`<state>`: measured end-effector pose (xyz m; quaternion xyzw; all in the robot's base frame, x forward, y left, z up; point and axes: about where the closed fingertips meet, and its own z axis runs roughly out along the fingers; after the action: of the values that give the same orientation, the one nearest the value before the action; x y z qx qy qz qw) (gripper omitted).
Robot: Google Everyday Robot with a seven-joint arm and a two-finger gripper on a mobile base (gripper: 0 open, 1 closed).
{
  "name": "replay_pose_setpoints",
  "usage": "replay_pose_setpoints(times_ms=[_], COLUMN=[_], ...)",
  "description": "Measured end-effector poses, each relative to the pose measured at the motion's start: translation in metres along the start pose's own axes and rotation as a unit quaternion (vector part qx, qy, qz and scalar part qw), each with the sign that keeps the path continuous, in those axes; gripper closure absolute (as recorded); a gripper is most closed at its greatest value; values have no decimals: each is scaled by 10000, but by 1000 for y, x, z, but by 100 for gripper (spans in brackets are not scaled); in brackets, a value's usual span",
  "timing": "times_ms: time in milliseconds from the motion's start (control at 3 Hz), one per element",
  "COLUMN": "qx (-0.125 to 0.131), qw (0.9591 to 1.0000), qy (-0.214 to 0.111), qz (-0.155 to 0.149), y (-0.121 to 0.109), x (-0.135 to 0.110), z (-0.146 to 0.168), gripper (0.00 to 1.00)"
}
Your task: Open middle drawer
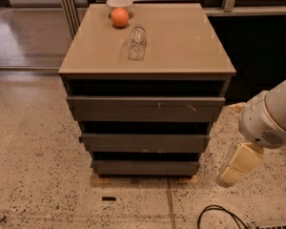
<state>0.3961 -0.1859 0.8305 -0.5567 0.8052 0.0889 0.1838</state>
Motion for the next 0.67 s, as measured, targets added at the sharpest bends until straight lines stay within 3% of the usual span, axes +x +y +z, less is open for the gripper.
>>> replay_pose_setpoints(times_ms=[667], qx=[34], qw=[9984], qy=[-529], qz=[213], y=[3], x=[-11], z=[79], gripper=[0])
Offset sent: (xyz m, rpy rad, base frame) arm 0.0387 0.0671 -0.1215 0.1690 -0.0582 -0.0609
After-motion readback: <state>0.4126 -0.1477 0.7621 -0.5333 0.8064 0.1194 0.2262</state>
